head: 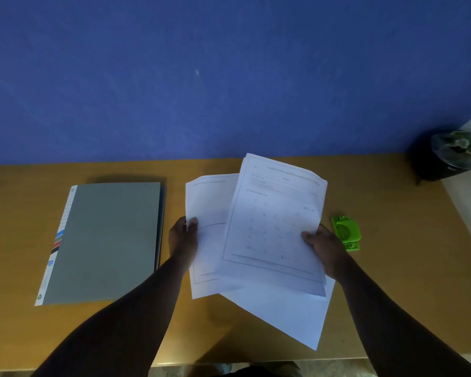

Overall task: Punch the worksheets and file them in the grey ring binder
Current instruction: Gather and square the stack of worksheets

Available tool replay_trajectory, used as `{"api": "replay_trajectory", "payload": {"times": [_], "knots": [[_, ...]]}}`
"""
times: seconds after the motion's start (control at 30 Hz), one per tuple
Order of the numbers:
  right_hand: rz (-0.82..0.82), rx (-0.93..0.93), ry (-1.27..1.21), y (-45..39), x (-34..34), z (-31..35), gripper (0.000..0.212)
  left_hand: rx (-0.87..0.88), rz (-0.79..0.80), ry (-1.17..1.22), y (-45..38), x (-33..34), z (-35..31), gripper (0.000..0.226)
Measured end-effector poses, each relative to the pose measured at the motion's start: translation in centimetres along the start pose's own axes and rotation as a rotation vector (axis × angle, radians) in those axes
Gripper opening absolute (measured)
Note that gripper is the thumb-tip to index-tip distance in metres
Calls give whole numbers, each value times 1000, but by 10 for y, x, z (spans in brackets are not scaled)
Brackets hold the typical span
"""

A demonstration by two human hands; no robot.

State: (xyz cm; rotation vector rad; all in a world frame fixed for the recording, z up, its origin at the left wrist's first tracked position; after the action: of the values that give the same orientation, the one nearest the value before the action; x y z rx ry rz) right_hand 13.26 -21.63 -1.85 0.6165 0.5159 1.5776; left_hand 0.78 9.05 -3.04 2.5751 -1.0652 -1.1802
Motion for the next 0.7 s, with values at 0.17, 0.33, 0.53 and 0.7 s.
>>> {"api": "replay_trajectory", "payload": {"times": [0.17,0.33,0.53,0.7], "knots": [[66,-26,17,-2,21,16,21,56,125,82,3,4,-24,28],[60,-51,15,0,27,25,18,96,214,173,5,9,-39,26],[89,-72,-60,-3,24,18,25,96,258,233,12,15,-54,26],[78,-60,-38,-7,23,15,29,79,320,293,11,21,-60,33]]}}
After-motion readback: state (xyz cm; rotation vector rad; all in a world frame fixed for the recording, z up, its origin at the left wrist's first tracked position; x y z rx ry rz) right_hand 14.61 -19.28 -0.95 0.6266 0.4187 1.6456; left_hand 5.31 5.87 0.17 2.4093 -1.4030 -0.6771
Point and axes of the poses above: each hand's wrist, its own y-axis away from the middle knuckle, its own x-axis out of the palm, z = x × y, the point moved 3 cm from there along -y, towards the middle knuckle, and after that the axes turned 13 degrees about -y, right-handed, at the moved point
